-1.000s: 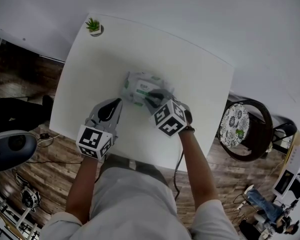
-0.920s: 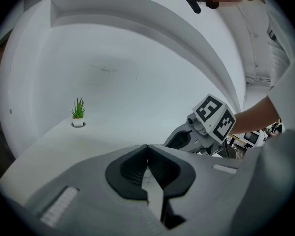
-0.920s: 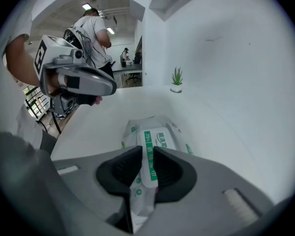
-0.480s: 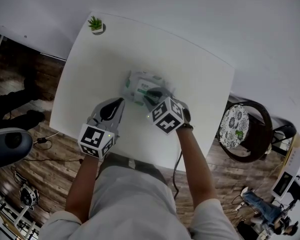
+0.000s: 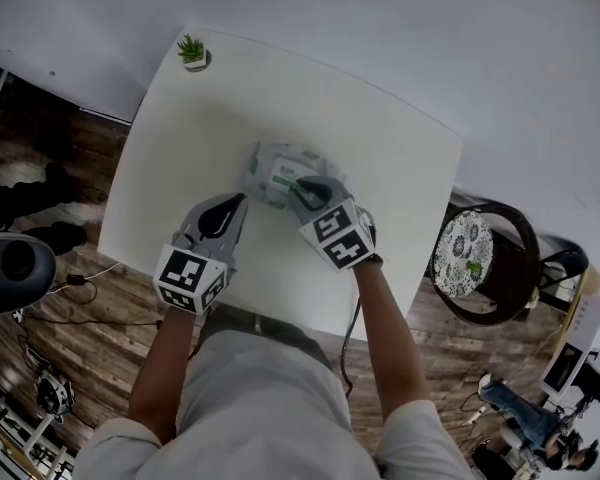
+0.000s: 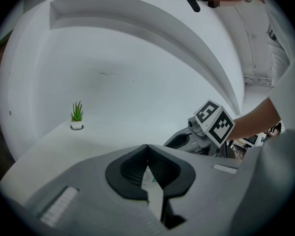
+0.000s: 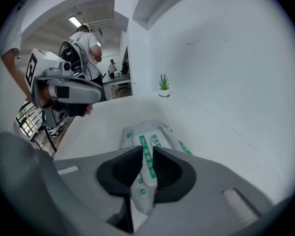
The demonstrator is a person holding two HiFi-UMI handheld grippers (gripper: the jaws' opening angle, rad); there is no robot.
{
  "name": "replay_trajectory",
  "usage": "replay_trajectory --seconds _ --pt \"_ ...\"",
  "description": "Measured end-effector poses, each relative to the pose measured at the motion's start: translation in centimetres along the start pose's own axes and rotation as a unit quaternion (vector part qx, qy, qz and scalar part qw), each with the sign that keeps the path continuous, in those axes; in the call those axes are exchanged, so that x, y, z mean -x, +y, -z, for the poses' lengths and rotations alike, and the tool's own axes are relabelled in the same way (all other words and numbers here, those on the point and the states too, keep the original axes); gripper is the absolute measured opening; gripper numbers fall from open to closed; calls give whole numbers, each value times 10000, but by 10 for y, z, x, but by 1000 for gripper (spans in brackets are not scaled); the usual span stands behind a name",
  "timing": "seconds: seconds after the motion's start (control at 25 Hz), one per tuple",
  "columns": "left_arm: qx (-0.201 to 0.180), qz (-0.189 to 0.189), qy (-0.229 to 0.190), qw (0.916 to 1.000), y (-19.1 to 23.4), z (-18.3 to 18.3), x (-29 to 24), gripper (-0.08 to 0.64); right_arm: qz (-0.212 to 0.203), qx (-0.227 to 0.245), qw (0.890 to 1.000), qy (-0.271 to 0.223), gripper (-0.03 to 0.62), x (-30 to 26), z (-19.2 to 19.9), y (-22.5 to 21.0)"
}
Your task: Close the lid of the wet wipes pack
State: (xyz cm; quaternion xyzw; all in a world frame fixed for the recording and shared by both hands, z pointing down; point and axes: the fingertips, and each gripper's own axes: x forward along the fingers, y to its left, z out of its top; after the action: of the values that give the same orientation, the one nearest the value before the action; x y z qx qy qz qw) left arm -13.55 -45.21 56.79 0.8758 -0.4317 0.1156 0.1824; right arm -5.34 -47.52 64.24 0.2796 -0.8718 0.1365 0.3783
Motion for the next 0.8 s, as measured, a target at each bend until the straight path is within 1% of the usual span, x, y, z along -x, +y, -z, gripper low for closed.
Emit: replay_trajectory --seconds 0.08,0.16,0.2,0.32,0.4,0.52,0.72,0.8 --pt "6 5 -33 10000 -4 -1 1 6 123 -164 9996 -209 44 11 -4 -3" --pt "-16 21 -71 10000 -10 -4 2 6 248 -336 9983 -417 40 24 -8 -5" --pt "-38 33 -97 9999 -14 -6 3 6 309 -437 9972 -518 28 31 -9 -6" --pt "-125 72 -188 9997 -28 -14 7 6 373 -722 9938 -754 26 51 -12 -4" --pt "-172 78 -250 9995 -37 -19 11 6 368 -808 9920 -897 21 66 -13 3" --pt "-240 54 -333 9991 -51 -23 21 6 491 -903 9888 -1080 6 88 -10 10" --pt "-344 31 -482 9982 -74 -31 42 6 802 -1252 9786 -1422 5 128 3 17" --pt "-397 12 -535 9978 -82 -36 50 6 958 -1318 9742 -1564 5 147 8 20"
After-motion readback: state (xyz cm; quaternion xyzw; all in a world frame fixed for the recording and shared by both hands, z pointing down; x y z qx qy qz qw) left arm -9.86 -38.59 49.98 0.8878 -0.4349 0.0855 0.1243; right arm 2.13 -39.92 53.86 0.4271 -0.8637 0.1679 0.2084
